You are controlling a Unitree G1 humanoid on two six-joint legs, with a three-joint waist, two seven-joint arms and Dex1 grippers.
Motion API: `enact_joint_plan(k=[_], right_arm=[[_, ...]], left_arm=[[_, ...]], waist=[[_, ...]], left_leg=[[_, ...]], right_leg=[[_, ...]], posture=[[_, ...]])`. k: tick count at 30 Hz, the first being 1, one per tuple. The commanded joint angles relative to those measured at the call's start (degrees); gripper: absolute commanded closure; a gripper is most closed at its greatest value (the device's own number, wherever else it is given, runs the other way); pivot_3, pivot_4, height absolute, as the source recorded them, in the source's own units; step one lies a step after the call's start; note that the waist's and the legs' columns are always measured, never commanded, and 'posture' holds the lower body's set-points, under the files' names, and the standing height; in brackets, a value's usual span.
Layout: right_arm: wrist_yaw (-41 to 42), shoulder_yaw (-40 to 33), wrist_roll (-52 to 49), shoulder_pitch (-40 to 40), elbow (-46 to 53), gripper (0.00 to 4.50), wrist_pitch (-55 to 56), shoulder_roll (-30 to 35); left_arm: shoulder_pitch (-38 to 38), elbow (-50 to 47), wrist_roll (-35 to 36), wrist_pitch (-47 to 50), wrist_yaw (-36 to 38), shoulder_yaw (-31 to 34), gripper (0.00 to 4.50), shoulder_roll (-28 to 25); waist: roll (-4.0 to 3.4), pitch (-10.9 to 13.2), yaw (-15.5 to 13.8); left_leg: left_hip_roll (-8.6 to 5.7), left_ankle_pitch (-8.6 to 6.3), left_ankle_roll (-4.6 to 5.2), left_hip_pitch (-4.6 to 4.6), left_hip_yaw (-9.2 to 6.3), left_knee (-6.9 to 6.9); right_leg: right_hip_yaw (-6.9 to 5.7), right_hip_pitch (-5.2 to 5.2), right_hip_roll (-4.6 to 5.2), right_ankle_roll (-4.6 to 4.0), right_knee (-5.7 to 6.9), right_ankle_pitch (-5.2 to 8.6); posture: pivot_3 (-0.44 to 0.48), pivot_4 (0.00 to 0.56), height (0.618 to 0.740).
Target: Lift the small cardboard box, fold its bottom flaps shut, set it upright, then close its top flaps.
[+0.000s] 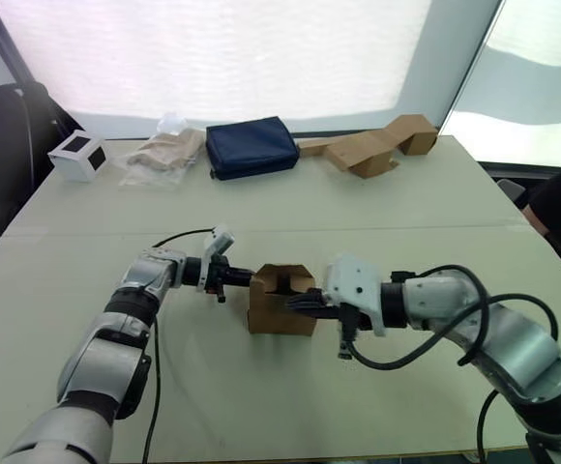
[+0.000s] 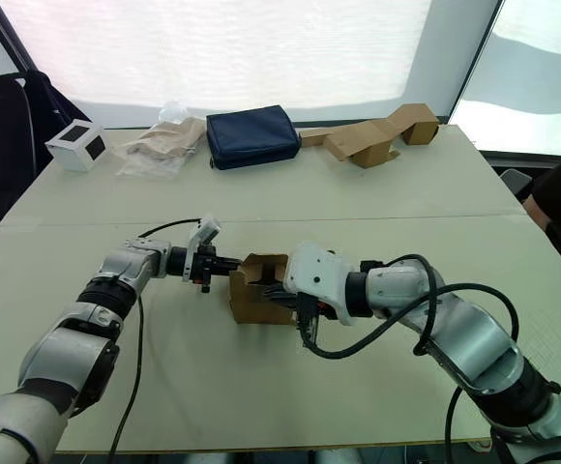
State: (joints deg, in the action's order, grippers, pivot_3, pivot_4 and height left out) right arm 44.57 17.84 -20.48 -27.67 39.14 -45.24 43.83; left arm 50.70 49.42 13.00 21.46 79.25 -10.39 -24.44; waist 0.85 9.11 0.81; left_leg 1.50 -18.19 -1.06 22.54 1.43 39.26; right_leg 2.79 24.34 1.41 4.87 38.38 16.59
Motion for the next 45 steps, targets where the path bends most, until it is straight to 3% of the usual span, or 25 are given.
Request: enact_joint_plan(k=[1, 25, 32, 35, 41, 45], right_arm=[[-0.03, 0.89, 2.60, -1.01, -0.15, 4.50, 2.22, -0.04], [2.24, 3.92, 7.22, -1.32, -10.20, 4.50, 7.84, -7.78], [1.98, 3.46, 7.29, -0.13, -11.08, 4.50, 7.97, -9.08], [1.86, 2.90, 7.27, 0.18, -11.59, 4.50, 8.16, -9.36], [1.47, 2.17, 6.99, 0.03, -12.38, 4.50, 8.16, -10.60], [1.32, 2.12, 7.11, 0.14, -12.89, 4.50, 8.51, -11.17]], left_arm=[[0.54, -3.66, 0.53, 1.61, 3.03, 0.68, 4.41, -0.48], [-2.56, -8.13, 0.65, 4.30, 2.88, 1.78, 4.41, -1.36], [-2.92, -9.33, 2.05, 4.24, -3.38, 7.05, 4.41, -3.85], [-5.06, -17.99, 5.09, 9.13, -3.90, 9.89, 4.41, -6.57], [-17.63, -50.20, 17.15, 27.39, -5.82, 12.35, 4.41, -11.53], [-23.83, -60.73, 21.04, 32.15, -8.93, 13.20, 4.41, -13.19]], waist=[[0.00, 0.00, 0.00], [0.00, 0.00, 0.06], [0.00, 0.00, 0.13], [0.00, 0.00, 0.22], [-0.03, -0.02, 0.20], [-0.03, -0.02, 0.21]], left_leg=[[0.00, 0.00, 0.00, 0.00, 0.00, 0.00], [0.01, 0.00, 0.00, -0.02, -0.01, 0.00], [0.02, 0.00, 0.00, -0.02, -0.02, 0.00], [0.05, 0.00, 0.00, -0.01, -0.03, 0.00], [0.06, 0.00, -0.01, -0.03, -0.02, -0.01], [0.07, 0.01, -0.02, -0.05, -0.03, 0.00]], right_leg=[[0.00, 0.00, 0.00, 0.00, 0.00, 0.00], [-0.01, 0.00, 0.02, 0.00, 0.03, 0.00], [-0.01, 0.00, 0.02, 0.00, 0.05, 0.00], [-0.01, 0.02, 0.05, 0.00, 0.05, 0.00], [0.05, 0.01, 0.20, 0.00, 0.13, 0.00], [0.06, 0.01, 0.18, 0.00, 0.14, 0.00]], posture=[[0.000, 0.150, 0.740], [0.000, 0.150, 0.740], [0.000, 0.150, 0.740], [0.000, 0.150, 0.740], [0.000, 0.150, 0.740], [0.000, 0.150, 0.740]])
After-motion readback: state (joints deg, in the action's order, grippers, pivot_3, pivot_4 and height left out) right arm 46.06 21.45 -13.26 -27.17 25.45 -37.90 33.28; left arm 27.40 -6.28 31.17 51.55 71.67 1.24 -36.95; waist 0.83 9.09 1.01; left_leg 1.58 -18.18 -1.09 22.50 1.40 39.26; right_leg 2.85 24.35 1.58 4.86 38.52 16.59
